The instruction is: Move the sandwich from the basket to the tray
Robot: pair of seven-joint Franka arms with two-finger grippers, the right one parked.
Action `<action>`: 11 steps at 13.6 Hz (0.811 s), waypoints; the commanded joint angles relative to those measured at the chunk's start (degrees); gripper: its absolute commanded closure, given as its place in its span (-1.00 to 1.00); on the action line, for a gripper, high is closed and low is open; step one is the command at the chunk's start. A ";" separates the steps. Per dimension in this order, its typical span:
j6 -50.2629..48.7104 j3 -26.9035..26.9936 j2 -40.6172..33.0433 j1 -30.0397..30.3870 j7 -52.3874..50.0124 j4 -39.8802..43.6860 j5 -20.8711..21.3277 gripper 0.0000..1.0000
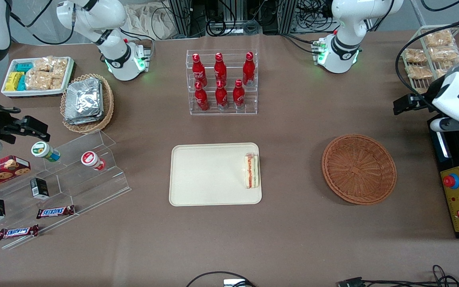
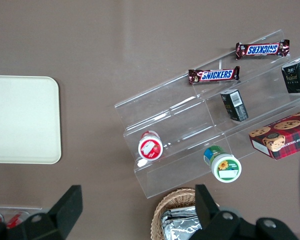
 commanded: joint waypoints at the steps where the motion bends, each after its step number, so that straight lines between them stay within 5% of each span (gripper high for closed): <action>1: 2.57 0.91 -1.98 -1.25 0.50 -1.51 -0.62 -1.00; 11: 2.84 0.91 0.31 -1.17 0.32 0.96 -0.54 -1.00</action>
